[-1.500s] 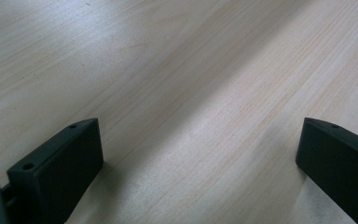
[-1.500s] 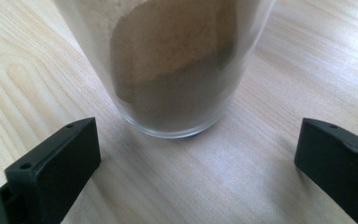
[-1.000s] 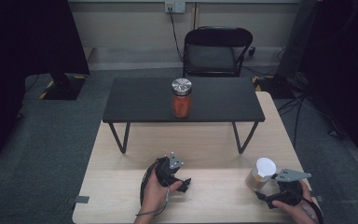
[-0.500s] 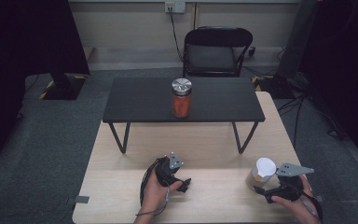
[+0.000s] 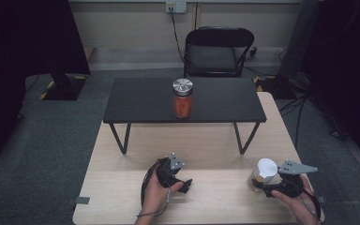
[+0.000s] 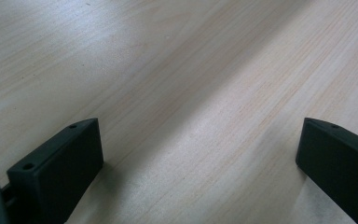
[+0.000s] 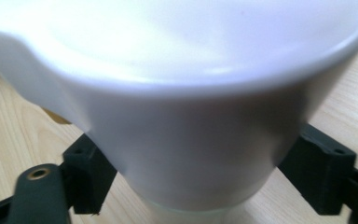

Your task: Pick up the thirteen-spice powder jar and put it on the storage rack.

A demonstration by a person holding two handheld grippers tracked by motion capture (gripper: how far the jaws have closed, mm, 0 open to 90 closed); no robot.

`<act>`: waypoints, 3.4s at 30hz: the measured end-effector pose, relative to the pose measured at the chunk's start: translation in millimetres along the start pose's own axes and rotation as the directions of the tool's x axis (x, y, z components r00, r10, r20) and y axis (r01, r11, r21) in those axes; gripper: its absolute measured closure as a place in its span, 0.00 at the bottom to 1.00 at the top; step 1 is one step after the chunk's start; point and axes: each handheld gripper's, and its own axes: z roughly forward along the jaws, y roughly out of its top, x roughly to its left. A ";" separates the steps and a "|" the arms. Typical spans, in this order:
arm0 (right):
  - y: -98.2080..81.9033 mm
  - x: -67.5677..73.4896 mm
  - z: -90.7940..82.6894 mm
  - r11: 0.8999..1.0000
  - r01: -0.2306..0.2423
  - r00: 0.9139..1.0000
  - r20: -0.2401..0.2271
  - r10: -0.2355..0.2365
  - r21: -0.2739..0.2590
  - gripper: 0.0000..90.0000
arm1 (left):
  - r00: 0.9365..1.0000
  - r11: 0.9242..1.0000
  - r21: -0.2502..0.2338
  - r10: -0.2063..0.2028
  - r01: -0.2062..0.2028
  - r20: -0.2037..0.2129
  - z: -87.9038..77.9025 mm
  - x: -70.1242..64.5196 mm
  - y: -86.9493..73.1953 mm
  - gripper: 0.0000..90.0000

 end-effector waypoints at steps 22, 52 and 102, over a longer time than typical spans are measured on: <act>-1.6 7.3 -0.6 0.998 0.048 0.999 0.022 -0.048 -0.031 0.34 | 1.000 1.000 0.000 0.000 0.000 0.000 0.0 0.0 0.0 0.00; 58.8 5.3 -9.1 0.994 0.111 0.991 -0.077 -0.112 -0.016 0.34 | 1.000 1.000 0.000 0.000 0.000 0.000 0.0 0.0 -0.1 0.00; 187.0 16.3 -2.0 0.978 0.202 0.960 -0.186 -0.210 -0.061 0.34 | 1.000 1.000 -0.004 0.000 0.000 -0.002 0.1 -0.3 -0.6 0.00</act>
